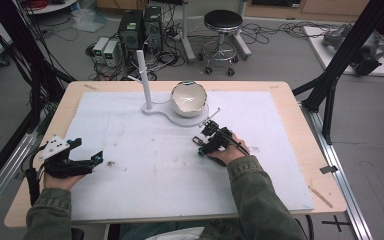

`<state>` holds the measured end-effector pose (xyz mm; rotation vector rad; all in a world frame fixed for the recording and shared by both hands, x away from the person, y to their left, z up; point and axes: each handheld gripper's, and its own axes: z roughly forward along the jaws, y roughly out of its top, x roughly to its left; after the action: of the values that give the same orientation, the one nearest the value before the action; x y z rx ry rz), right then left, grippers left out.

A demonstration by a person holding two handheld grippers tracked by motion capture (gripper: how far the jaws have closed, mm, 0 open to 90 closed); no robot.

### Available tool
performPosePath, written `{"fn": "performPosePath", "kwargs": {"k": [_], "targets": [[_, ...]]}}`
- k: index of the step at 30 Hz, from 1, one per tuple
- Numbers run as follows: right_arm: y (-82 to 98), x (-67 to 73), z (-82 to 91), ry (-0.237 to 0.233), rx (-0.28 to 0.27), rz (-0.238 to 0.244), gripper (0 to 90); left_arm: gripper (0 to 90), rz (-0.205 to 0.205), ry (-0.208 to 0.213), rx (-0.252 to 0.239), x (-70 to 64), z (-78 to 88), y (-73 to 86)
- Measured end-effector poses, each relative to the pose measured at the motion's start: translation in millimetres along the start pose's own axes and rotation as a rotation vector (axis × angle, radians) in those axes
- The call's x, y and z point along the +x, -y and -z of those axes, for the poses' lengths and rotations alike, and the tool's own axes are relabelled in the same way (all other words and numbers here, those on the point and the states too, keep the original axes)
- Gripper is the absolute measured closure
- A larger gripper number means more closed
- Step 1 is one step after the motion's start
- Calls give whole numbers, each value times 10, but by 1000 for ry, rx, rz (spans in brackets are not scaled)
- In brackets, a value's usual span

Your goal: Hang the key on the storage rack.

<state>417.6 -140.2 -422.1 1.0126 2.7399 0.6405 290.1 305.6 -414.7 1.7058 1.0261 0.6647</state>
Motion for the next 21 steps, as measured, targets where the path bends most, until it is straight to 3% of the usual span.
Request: {"fn": "performPosePath", "kwargs": {"k": [3, 9, 10, 11, 16, 19, 21], "targets": [[-12, 18, 3, 9, -9, 3, 528, 65, 1, 0, 0, 0, 0, 0], [-13, -12, 19, -14, -5, -41, 718, 65, 5, 1, -3, -3, 4, -4], [-13, -12, 19, -14, -5, -41, 718, 65, 5, 1, -3, -3, 4, -4], [-15, -10, 19, -11, -7, -61, 789, 65, 4, 1, -3, -2, 6, -4], [-11, -31, 26, -24, -11, -91, 851, 65, 8, 1, -7, 0, 6, -4], [-10, -3, 33, -8, -15, -54, 869, 65, 8, 2, -6, 1, 4, -3], [-9, -9, 34, -15, -15, -55, 870, 65, 8, 2, -5, 1, 5, -3]]}}
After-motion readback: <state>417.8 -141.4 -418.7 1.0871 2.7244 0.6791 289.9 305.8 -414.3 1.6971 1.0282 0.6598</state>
